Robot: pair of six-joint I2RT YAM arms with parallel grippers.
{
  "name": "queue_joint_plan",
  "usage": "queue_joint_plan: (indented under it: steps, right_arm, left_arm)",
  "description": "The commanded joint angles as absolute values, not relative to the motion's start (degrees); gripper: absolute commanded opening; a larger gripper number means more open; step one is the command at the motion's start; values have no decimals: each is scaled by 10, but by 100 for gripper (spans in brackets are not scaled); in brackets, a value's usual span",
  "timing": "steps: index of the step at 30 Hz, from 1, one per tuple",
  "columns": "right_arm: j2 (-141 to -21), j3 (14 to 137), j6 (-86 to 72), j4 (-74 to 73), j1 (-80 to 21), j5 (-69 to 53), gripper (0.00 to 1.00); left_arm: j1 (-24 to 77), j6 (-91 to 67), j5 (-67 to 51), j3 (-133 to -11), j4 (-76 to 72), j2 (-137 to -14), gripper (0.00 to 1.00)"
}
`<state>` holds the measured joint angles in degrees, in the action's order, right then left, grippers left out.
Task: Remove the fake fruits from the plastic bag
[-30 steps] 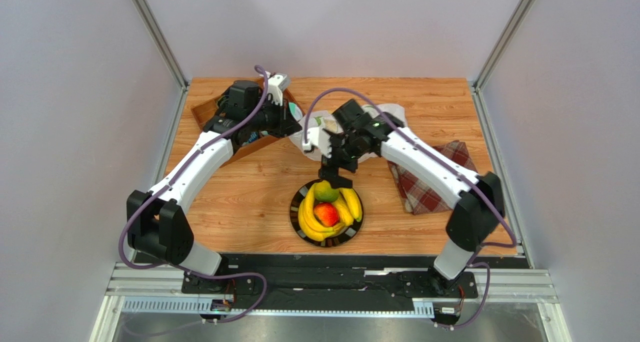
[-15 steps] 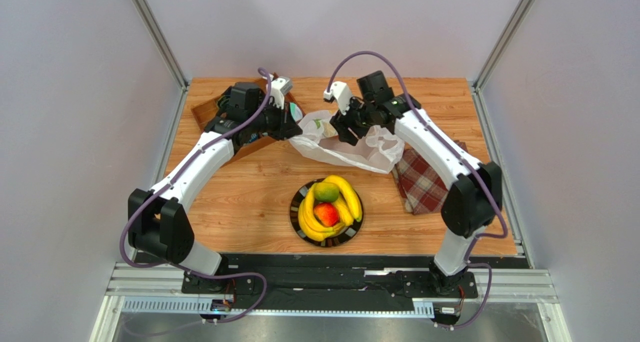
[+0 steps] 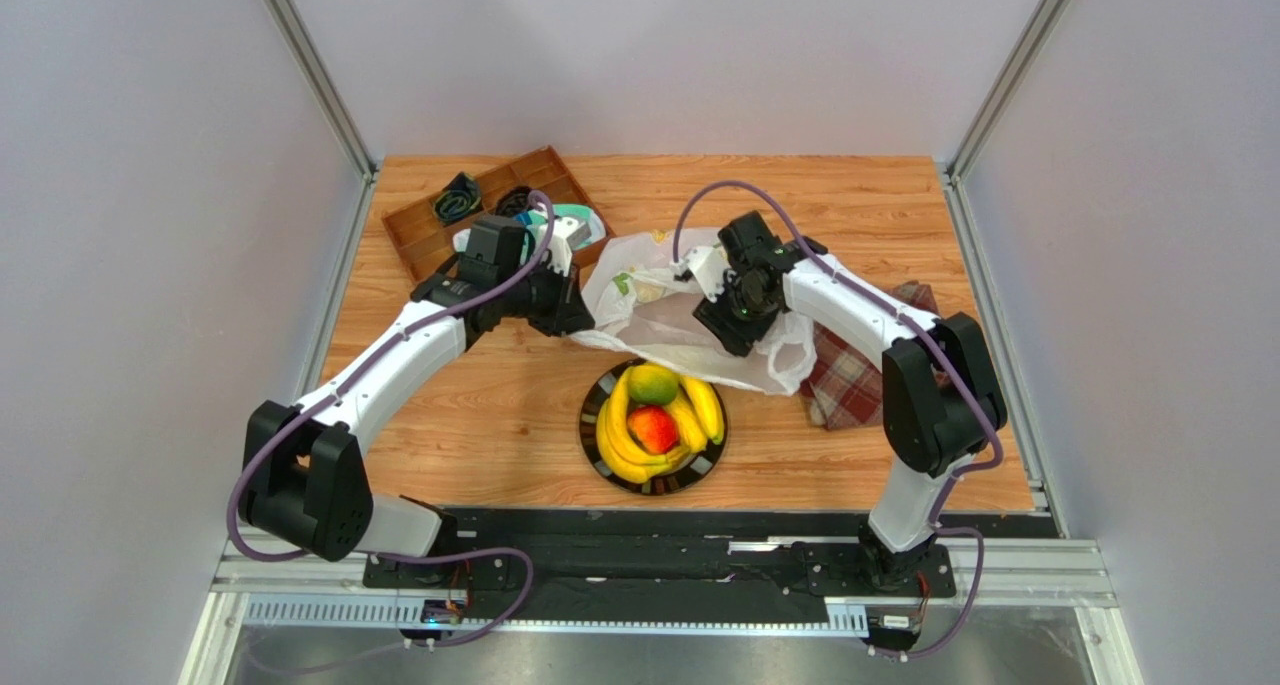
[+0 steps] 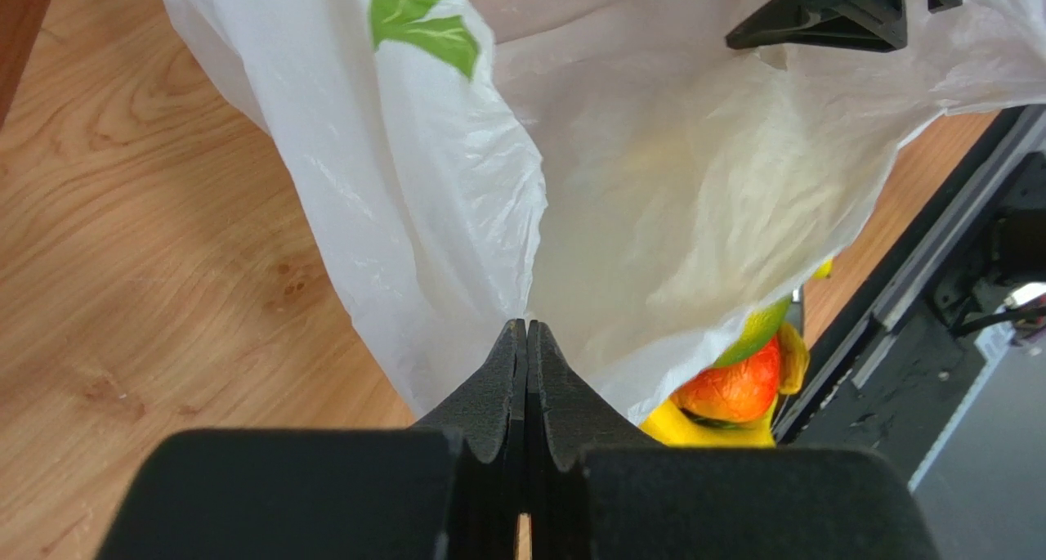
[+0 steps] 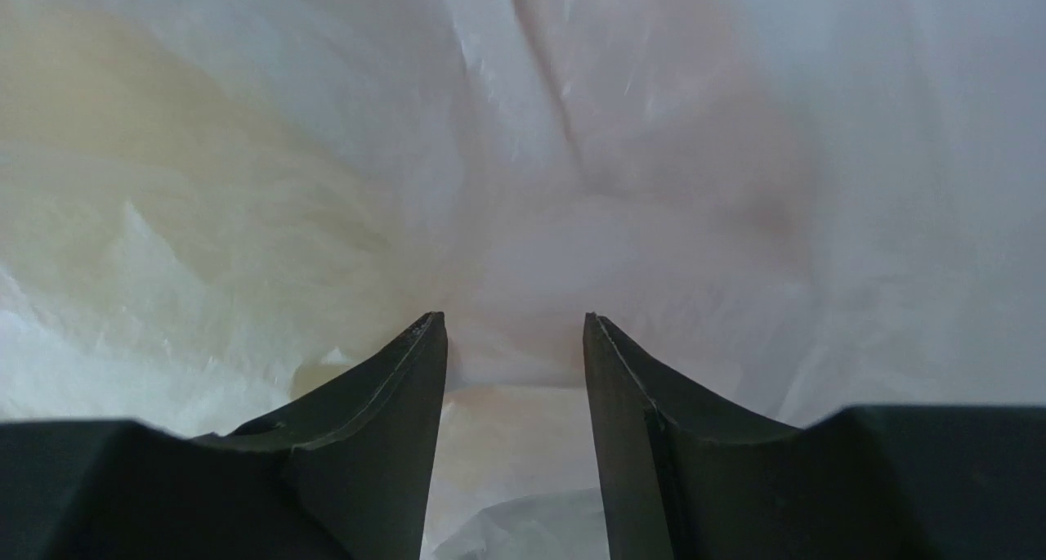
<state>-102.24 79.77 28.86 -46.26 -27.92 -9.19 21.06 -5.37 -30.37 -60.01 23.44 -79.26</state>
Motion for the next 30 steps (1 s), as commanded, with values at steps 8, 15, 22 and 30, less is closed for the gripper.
queue_joint_plan:
  steps: [8, 15, 22, 30]
  right_arm:
    - [-1086, 911, 244, -437, -237, -51, 55]
    - [-1125, 942, 167, -441, -164, -10, 56]
    - [-997, 779, 153, -420, -136, -63, 57]
    - [-981, 771, 120, -409, -137, -90, 72]
  left_arm:
    - [284, 4, -288, -810, 236, -874, 0]
    - [317, -8, -364, -1080, 235, -975, 0]
    - [373, -24, -381, -991, 240, -936, 0]
    - [372, 153, -251, -772, 278, -846, 0]
